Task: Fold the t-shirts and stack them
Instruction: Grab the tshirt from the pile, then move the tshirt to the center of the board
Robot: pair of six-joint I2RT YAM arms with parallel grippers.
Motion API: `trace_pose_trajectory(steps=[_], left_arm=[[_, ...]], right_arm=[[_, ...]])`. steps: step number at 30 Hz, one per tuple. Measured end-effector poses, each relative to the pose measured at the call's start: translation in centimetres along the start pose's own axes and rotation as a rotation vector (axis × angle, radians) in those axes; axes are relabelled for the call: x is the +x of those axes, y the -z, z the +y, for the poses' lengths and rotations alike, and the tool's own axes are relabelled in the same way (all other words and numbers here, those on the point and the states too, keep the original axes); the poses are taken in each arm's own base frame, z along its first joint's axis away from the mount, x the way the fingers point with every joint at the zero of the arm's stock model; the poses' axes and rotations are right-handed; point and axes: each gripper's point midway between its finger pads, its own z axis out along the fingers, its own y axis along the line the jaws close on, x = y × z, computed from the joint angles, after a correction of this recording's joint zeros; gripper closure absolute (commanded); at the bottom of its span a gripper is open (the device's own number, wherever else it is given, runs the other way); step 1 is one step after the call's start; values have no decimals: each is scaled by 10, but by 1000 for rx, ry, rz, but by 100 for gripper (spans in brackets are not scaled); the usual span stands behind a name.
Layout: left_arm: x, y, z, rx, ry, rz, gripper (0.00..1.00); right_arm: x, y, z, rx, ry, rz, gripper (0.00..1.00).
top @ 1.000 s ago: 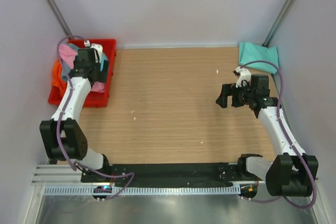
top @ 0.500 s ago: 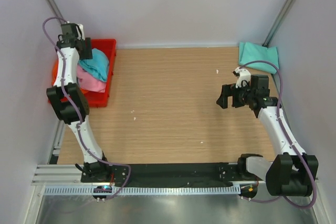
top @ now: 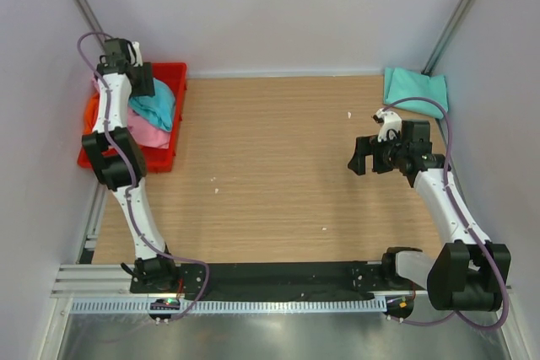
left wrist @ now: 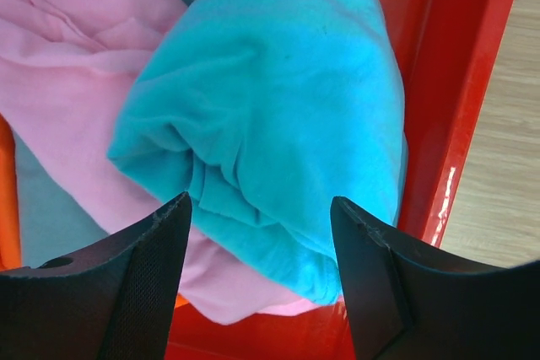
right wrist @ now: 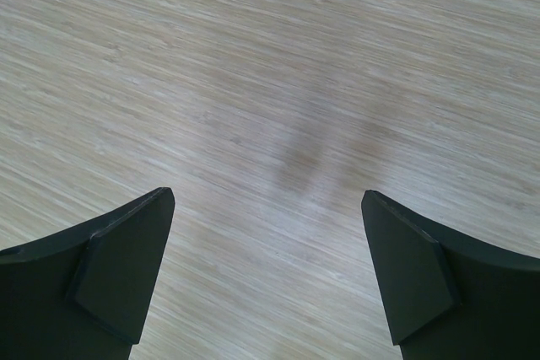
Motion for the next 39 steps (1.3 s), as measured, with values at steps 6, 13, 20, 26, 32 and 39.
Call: trace_pose_trajectory(steps=[6, 13, 20, 26, 32, 39], left_arm=[[7, -22, -2, 4, 11, 27, 40], [22, -39, -5, 11, 19, 72, 88], [22, -16, -29, 142, 63, 58, 100], [-30, 93, -77, 322, 32, -129, 100], [-67, 296, -188, 613, -208, -480, 100], [-71, 455, -195, 760, -301, -805, 99]], right_arm=[[0, 0, -2, 9, 3, 2, 0], [3, -2, -3, 14, 0, 15, 0], [4, -2, -5, 24, -1, 18, 0], [5, -3, -8, 36, -3, 26, 0], [12, -9, -14, 53, -13, 59, 0], [17, -14, -22, 83, -22, 89, 0]])
